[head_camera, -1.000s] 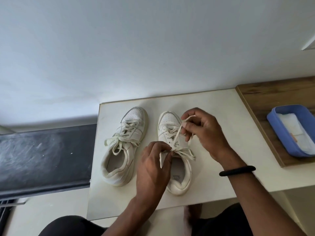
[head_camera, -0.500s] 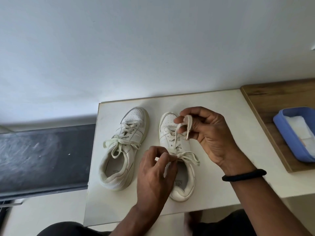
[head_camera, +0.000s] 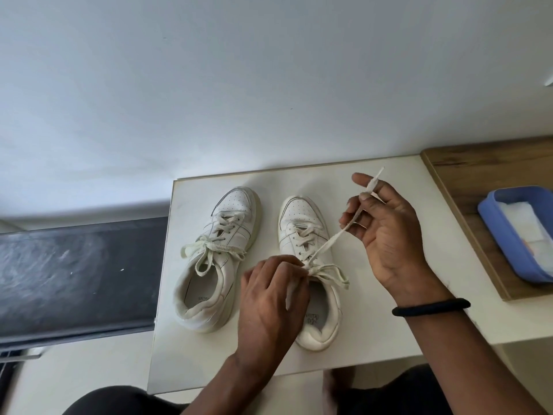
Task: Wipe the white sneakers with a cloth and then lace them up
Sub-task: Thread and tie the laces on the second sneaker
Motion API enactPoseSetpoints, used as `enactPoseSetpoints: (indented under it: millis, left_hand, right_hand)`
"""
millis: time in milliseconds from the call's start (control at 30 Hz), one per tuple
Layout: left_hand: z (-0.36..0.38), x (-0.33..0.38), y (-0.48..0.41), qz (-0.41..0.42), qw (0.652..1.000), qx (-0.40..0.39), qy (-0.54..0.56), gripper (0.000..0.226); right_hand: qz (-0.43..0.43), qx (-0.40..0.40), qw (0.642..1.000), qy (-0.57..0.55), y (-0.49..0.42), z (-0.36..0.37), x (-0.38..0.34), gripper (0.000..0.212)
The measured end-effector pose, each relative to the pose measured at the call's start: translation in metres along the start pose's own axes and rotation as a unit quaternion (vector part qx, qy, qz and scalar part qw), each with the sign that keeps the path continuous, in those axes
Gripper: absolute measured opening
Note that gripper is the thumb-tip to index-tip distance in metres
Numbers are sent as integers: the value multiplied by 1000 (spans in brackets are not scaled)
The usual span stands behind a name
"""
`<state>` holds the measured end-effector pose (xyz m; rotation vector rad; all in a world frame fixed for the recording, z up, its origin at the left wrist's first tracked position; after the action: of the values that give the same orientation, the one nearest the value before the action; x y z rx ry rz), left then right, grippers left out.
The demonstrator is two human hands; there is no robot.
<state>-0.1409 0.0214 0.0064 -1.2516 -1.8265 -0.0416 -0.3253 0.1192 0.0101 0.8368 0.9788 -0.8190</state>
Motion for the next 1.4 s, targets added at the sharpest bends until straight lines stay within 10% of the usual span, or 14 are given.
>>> enactPoseSetpoints:
  millis: [200, 433, 1000, 1400]
  left_hand:
    - [-3, -9, -13, -73, 995, -16, 66, 13]
    - [-10, -11, -20, -41, 998, -7, -43, 16]
    - [1, -32, -18, -183, 976, -55, 108, 5]
    - [-2, -18, -20, -91, 993, -44, 63, 8]
  right_hand:
    - [-79, -54, 979, 180, 4, 12, -8, 24]
    - [-221, -147, 846, 463, 18, 40, -5, 16]
    - [-203, -224, 804, 512, 23, 41, 6, 19]
    - [-259, -230, 758, 553, 32, 53, 4, 19]
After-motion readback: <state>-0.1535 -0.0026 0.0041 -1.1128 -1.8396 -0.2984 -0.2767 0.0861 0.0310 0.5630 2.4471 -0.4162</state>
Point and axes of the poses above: each hand's wrist, its own y-axis away from the middle knuckle, its own z-axis out of the palm, x = y × z, the point moved 9 cm from there along -y, towards the middle knuckle, and after that the axes turned 2 degrees about y, right-handed, at the moved point
